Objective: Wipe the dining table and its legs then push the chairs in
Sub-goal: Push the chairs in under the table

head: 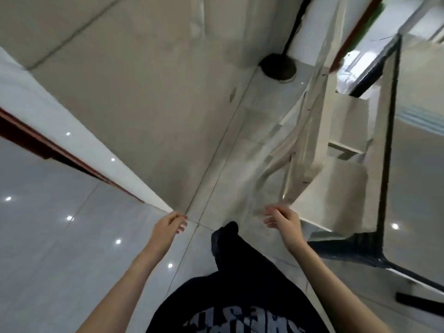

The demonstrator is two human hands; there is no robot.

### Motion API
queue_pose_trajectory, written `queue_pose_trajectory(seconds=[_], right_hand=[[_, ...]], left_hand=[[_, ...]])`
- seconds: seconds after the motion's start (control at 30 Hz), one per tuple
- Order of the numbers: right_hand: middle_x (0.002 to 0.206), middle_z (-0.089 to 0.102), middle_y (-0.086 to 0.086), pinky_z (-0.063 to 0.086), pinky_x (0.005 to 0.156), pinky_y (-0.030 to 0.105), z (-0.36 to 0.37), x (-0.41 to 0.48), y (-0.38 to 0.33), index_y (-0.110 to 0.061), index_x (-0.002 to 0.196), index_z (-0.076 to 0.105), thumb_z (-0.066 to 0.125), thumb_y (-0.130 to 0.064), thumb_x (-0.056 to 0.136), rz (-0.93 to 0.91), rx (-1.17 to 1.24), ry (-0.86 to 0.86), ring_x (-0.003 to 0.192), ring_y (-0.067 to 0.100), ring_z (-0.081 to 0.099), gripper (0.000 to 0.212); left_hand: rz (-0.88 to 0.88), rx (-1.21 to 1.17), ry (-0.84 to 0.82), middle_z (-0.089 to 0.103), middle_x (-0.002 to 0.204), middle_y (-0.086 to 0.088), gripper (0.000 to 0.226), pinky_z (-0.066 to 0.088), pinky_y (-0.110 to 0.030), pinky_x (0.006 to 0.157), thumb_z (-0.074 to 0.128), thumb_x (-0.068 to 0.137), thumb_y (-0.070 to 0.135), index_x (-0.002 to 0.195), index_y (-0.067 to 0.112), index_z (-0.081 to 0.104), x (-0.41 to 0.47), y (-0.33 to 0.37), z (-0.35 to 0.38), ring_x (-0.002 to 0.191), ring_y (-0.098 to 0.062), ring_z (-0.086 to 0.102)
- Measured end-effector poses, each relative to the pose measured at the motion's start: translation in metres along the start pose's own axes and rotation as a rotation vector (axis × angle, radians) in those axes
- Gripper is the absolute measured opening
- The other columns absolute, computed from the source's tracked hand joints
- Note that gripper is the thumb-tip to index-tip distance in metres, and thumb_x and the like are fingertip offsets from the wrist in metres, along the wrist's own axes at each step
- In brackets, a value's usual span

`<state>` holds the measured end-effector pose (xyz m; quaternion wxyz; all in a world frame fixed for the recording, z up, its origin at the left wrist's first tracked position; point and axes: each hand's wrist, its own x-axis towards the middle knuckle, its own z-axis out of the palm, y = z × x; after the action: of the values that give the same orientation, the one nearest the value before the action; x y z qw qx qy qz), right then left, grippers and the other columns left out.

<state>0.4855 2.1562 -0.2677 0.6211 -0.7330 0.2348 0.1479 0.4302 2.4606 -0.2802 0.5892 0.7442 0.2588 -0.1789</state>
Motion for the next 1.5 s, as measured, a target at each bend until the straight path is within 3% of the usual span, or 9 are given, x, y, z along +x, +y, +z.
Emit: queue_pose_trajectory(seconds=[0.2, 0.43, 0.63, 0.8, 0.97, 1.07, 1.17, 1.27, 1.5], right_hand=[[0.081, 0.066, 0.016, 0.054, 0.065, 0.027, -0.019, 0.034, -0.103, 0.000, 0.091, 0.066, 0.055, -0.002, 0.091, -0.303, 0.084, 0.221, 0.069, 0.021, 0.062, 0.011], [0.101, 0.061, -0.001, 0.052, 0.072, 0.025, -0.051, 0.078, -0.155, -0.016, 0.115, 0.059, 0.056, -0.023, 0.092, -0.442, -0.205, 0.613, 0.086, 0.013, 0.059, 0.024], [0.126, 0.056, 0.008, 0.044, 0.097, 0.035, -0.054, 0.134, -0.150, -0.012, 0.133, 0.048, 0.051, -0.039, 0.088, -0.218, -0.453, 0.691, 0.115, 0.022, 0.052, 0.052], [0.104, 0.065, 0.011, 0.050, 0.075, 0.040, -0.040, 0.169, -0.152, -0.018, 0.121, 0.046, 0.035, -0.059, 0.090, 0.139, -0.598, 0.690, 0.094, 0.033, 0.061, 0.052], [0.080, 0.069, 0.008, 0.041, 0.058, 0.036, -0.029, 0.178, -0.156, -0.018, 0.090, 0.044, 0.030, -0.067, 0.086, 0.358, -0.741, 0.829, 0.078, 0.034, 0.065, 0.051], [0.079, 0.068, 0.006, 0.035, 0.055, 0.033, -0.026, 0.179, -0.159, -0.019, 0.087, 0.048, 0.032, -0.071, 0.084, 0.473, -0.776, 0.847, 0.077, 0.033, 0.066, 0.054], [0.061, 0.064, 0.007, 0.028, 0.046, 0.029, -0.023, 0.184, -0.157, -0.017, 0.074, 0.050, 0.030, -0.073, 0.078, 0.478, -0.786, 0.873, 0.055, 0.033, 0.064, 0.060], [0.056, 0.062, 0.008, 0.031, 0.042, 0.029, -0.025, 0.187, -0.151, -0.014, 0.071, 0.053, 0.029, -0.073, 0.074, 0.479, -0.810, 0.899, 0.048, 0.033, 0.062, 0.064], [0.055, 0.062, 0.007, 0.028, 0.042, 0.026, -0.030, 0.183, -0.146, -0.013, 0.071, 0.056, 0.023, -0.077, 0.075, 0.512, -0.870, 0.910, 0.045, 0.031, 0.060, 0.072]], left_hand=[[0.244, 0.144, -0.197, 0.062, 0.080, -0.001, 0.040, 0.041, -0.031, 0.075, 0.052, 0.065, 0.059, 0.083, 0.025, 0.064, 0.099, 0.130, 0.047, 0.075, -0.015, 0.055], [0.718, 0.582, -0.418, 0.062, 0.097, 0.003, 0.036, 0.051, -0.035, 0.082, 0.047, 0.075, 0.046, 0.100, 0.024, 0.061, 0.167, 0.268, 0.133, 0.087, -0.012, 0.061], [1.160, 0.823, -0.602, 0.056, 0.112, -0.004, 0.042, 0.040, -0.028, 0.094, 0.062, 0.082, 0.034, 0.120, 0.017, 0.056, 0.217, 0.347, 0.219, 0.107, -0.019, 0.051], [1.422, 0.948, -0.708, 0.057, 0.114, -0.010, 0.048, 0.041, -0.035, 0.096, 0.059, 0.078, 0.040, 0.118, 0.012, 0.059, 0.273, 0.394, 0.279, 0.107, -0.027, 0.053], [1.711, 1.276, -0.862, 0.061, 0.102, -0.011, 0.049, 0.041, -0.040, 0.095, 0.041, 0.081, 0.054, 0.104, 0.015, 0.061, 0.327, 0.434, 0.321, 0.101, -0.032, 0.056], [1.847, 1.347, -0.958, 0.062, 0.087, -0.006, 0.048, 0.044, -0.037, 0.086, 0.038, 0.084, 0.057, 0.087, 0.016, 0.061, 0.344, 0.451, 0.343, 0.091, -0.030, 0.058], [1.972, 1.275, -1.083, 0.060, 0.071, -0.005, 0.044, 0.046, -0.031, 0.064, 0.039, 0.086, 0.049, 0.070, 0.014, 0.058, 0.351, 0.458, 0.367, 0.072, -0.027, 0.060], [2.031, 1.168, -1.002, 0.059, 0.062, -0.002, 0.034, 0.040, -0.027, 0.045, 0.042, 0.084, 0.034, 0.059, 0.016, 0.055, 0.357, 0.454, 0.379, 0.059, -0.025, 0.059], [2.011, 1.075, -0.952, 0.056, 0.055, -0.003, 0.030, 0.034, -0.024, 0.043, 0.043, 0.080, 0.028, 0.055, 0.015, 0.054, 0.360, 0.445, 0.385, 0.052, -0.025, 0.053]])
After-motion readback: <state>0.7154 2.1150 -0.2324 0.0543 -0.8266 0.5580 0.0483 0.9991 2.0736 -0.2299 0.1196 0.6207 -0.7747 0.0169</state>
